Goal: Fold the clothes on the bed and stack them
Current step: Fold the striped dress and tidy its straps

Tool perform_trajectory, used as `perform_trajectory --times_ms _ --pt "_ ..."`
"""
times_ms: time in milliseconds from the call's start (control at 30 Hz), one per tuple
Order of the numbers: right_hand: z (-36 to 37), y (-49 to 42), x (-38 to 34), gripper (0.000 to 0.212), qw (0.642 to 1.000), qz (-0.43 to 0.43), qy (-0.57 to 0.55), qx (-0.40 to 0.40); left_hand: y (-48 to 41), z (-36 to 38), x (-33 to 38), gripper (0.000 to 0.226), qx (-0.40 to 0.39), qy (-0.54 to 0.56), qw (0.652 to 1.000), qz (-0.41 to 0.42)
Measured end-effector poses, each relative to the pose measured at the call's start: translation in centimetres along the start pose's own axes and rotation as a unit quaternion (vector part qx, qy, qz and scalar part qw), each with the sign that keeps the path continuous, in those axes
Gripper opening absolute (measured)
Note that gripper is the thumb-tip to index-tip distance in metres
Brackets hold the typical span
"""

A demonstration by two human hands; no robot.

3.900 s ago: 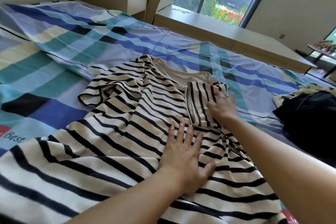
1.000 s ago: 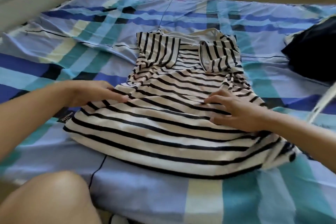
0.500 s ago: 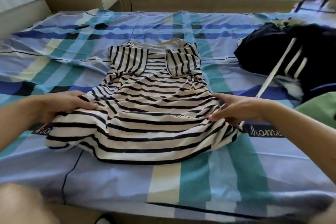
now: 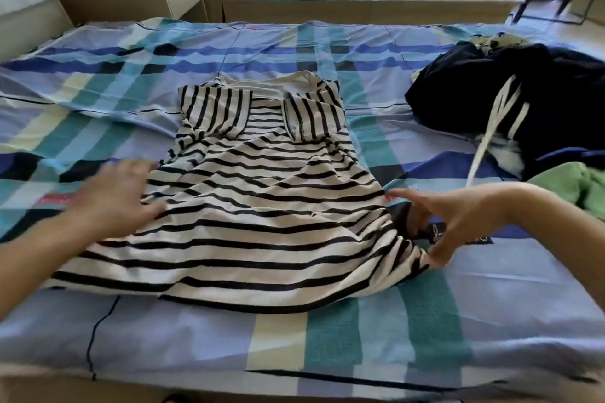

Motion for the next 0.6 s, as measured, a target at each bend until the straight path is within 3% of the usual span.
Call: perform_trajectory --times_ms 67,133,200,267,333,400,433,500,533,600 --pt "-0.6 0.5 1.4 0.094 0.997 0.057 0.048 0.019 2.2 -1.1 7.5 0.069 0.010 0.088 0.989 0.119" --pt "-0.3 0.7 2.8 0.071 0.984 0.129 0.124 0.008 5.5 -2.4 15.5 0.063 -0.023 0.157 0.957 0.243" --pt "0.1 0.8 3.9 0.050 0.953 0.195 0.231 -0.006 7.9 -1.9 21.8 0.061 -0.049 0.201 0.925 0.320" --pt "-0.2 0.6 4.5 0.029 0.944 0.205 0.258 0.032 9.8 -1.9 27.2 0.069 -0.035 0.257 0.898 0.355" --pt "-1.6 0.8 4.2 0.023 0.963 0.133 0.187 0.145 10.7 -1.6 31.5 0.082 -0.033 0.285 0.886 0.364" --pt "-3.2 1.7 2.9 0.022 0.963 -0.002 0.059 0.263 10.5 -0.7 34.3 0.097 -0.080 0.322 0.879 0.343" --pt "-3.5 2.4 1.7 0.018 0.954 -0.071 -0.008 0.290 9.8 -0.2 35.2 0.105 -0.126 0.349 0.870 0.324" --pt "-3.4 3.9 -1.6 0.020 0.928 -0.190 -0.086 0.309 8.1 -0.5 35.7 0.111 -0.133 0.402 0.862 0.279" --pt "-3.2 4.7 -3.3 0.024 0.916 -0.231 -0.099 0.313 7.2 -1.0 35.6 0.099 -0.106 0.429 0.857 0.266" --pt "-2.8 6.1 -6.3 0.031 0.895 -0.291 -0.119 0.317 5.8 -2.3 35.3 0.047 -0.057 0.491 0.830 0.260"
Point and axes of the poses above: each hand's wrist, its own y-axis away from the middle knuckle, its own z-axis out of the palm, x = y × z, the point moved 5 cm from there along -y, towards the middle knuckle, and after that the axes turned 6 degrees about -y, right-handed, at the moved point
